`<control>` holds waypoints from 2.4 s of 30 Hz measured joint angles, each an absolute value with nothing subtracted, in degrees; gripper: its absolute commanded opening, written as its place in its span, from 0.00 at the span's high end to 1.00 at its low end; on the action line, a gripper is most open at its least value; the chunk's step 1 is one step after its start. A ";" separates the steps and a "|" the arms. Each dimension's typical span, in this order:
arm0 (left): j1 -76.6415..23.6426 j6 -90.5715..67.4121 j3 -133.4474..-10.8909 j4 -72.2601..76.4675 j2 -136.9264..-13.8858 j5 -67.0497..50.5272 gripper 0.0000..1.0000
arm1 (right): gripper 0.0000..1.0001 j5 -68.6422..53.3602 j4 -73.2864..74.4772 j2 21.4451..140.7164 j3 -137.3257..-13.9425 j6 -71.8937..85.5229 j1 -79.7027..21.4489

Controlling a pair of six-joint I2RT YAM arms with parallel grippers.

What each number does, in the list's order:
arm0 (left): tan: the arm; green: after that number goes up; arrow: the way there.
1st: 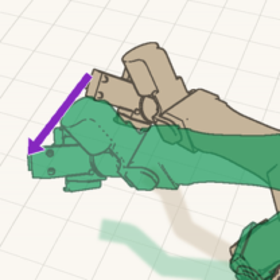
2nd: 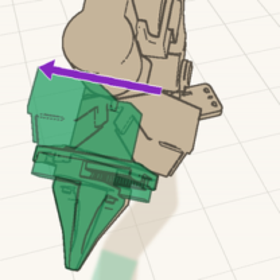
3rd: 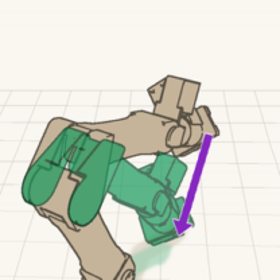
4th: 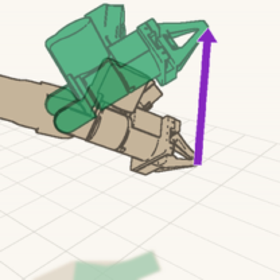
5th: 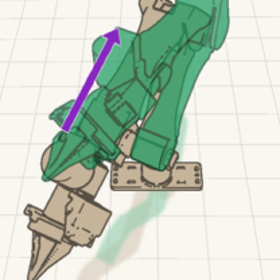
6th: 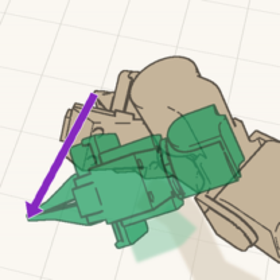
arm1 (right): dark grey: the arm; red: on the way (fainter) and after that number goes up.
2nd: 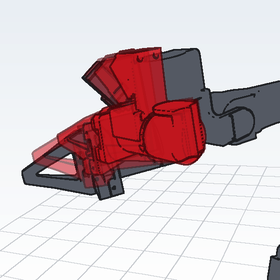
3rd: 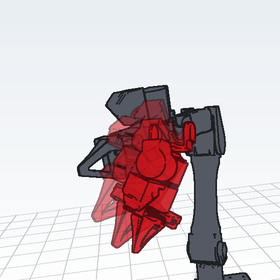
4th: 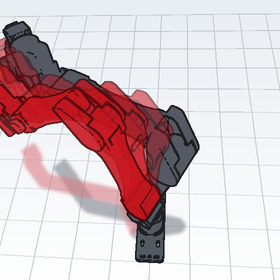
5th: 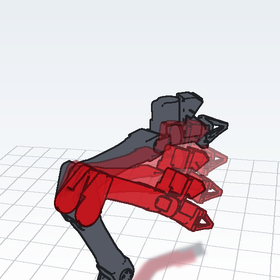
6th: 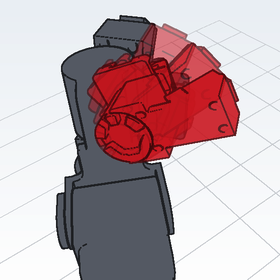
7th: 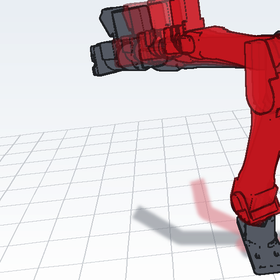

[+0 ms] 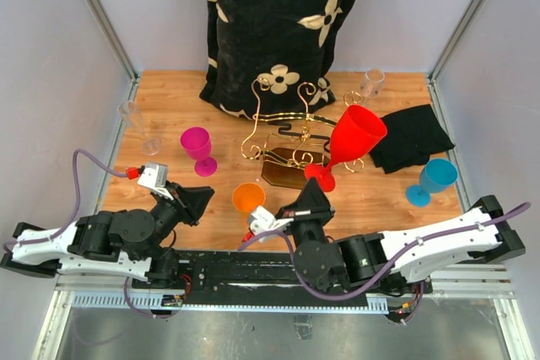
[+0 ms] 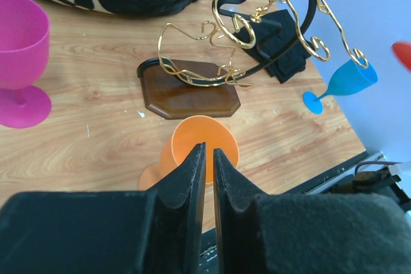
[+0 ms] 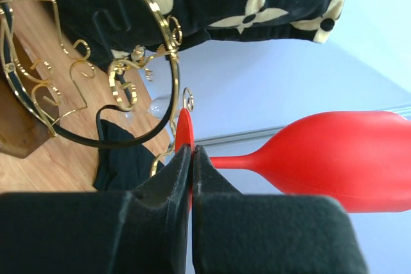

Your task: Take the wine glass off the wine glass rack

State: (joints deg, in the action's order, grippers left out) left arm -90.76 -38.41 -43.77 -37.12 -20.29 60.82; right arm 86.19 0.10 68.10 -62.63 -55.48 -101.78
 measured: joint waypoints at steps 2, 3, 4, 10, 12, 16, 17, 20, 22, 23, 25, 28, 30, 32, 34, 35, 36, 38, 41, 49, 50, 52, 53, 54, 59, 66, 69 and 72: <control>-90.76 -38.96 -44.47 -38.63 -19.97 60.82 0.85 | 0.99 86.85 -3.16 68.31 -58.22 -56.36 -102.94; -90.76 -39.13 -44.75 -39.22 -19.70 60.84 0.85 | 0.99 86.94 -3.49 68.47 -57.56 -56.53 -103.42; -90.76 -39.38 -45.08 -39.81 -19.14 60.84 0.85 | 0.99 87.07 -5.02 68.71 -55.99 -56.88 -103.79; -90.76 -39.92 -45.23 -40.91 -16.53 60.95 0.84 | 0.99 87.74 -14.04 68.45 -44.27 -58.11 -105.10; -90.76 -39.92 -45.23 -40.93 -16.49 61.04 0.84 | 0.99 87.79 -16.71 68.58 -40.82 -58.57 -105.36; -90.76 -39.62 -45.23 -40.93 -16.51 61.28 0.84 | 0.99 88.09 -22.24 69.65 -37.15 -58.96 -105.38; -90.76 -39.44 -45.23 -40.91 -16.51 61.36 0.85 | 0.99 88.18 -23.44 70.28 -37.10 -58.98 -105.38; -90.76 -38.94 -45.23 -40.88 -16.51 61.67 0.85 | 0.99 88.27 -26.96 72.79 -37.10 -58.96 -105.49; -90.76 -38.74 -45.23 -40.88 -16.51 61.84 0.85 | 1.00 88.33 -29.32 74.87 -37.04 -58.96 -105.51; -90.76 -38.72 -45.25 -40.88 -16.51 61.87 0.85 | 0.99 88.36 -30.41 75.85 -36.99 -58.98 -105.51; -90.76 -38.68 -45.25 -40.88 -16.51 61.89 0.85 | 0.99 88.36 -33.01 78.08 -36.77 -59.42 -105.51; -90.76 -38.65 -45.25 -40.91 -16.51 61.91 0.85 | 0.99 88.36 -37.95 80.40 -35.48 -61.54 -105.38; -90.76 -38.70 -45.25 -40.91 -16.51 61.91 0.85 | 0.99 88.38 -41.10 80.95 -34.54 -62.57 -105.25; -90.76 -38.74 -45.25 -40.91 -16.51 61.91 0.85 | 0.99 88.38 -44.56 81.54 -33.87 -63.57 -105.21; -90.76 -38.79 -45.25 -40.91 -16.51 61.91 0.85 | 0.99 88.40 -49.23 83.35 -33.80 -65.34 -105.21; -90.76 -38.76 -45.25 -40.88 -16.51 61.91 0.85 | 0.99 88.38 -53.74 85.10 -33.71 -67.42 -105.21; -90.76 -38.76 -45.25 -40.88 -16.51 61.91 0.85 | 0.99 88.38 -58.24 87.05 -33.63 -69.95 -105.14; -90.76 -38.74 -45.23 -40.84 -16.51 61.91 0.85 | 0.99 88.29 -68.53 92.58 -33.21 -75.81 -104.68; -90.76 -38.72 -45.15 -40.71 -16.51 61.91 0.85 | 0.99 88.38 -77.45 101.45 -33.08 -80.95 -103.63; -90.76 -38.76 -45.10 -40.69 -16.49 61.89 0.85 | 0.99 88.38 -84.79 104.62 -29.78 -81.38 -99.20; -90.76 -38.74 -45.10 -40.69 -16.49 61.89 0.85 | 0.99 88.38 -85.25 104.71 -29.26 -81.06 -98.70; -90.76 -38.72 -45.04 -40.53 -16.45 61.89 0.85 | 0.99 88.38 -86.11 105.65 -28.69 -80.47 -97.95; -90.76 -38.72 -44.88 -40.36 -16.38 61.89 0.85 | 0.99 88.38 -86.46 106.69 -28.69 -80.31 -97.71; -90.76 -38.68 -44.62 -40.23 -16.29 61.91 0.85 | 0.99 88.38 -86.72 108.07 -28.69 -80.18 -97.49; -90.76 -38.59 -43.57 -39.79 -16.21 61.87 0.85 | 0.99 88.38 -86.72 112.51 -28.69 -80.18 -96.44; -90.76 -38.63 -43.22 -39.13 -15.35 61.82 0.85 | 0.99 88.38 -86.80 112.71 -30.57 -80.14 -93.93; -90.76 -38.70 -43.05 -39.20 -14.90 61.76 0.85 | 0.99 88.36 -87.20 113.91 -31.88 -79.77 -92.51; -90.76 -38.89 -43.05 -39.46 -14.68 61.76 0.85 | 0.99 88.33 -87.20 114.54 -31.92 -79.26 -90.74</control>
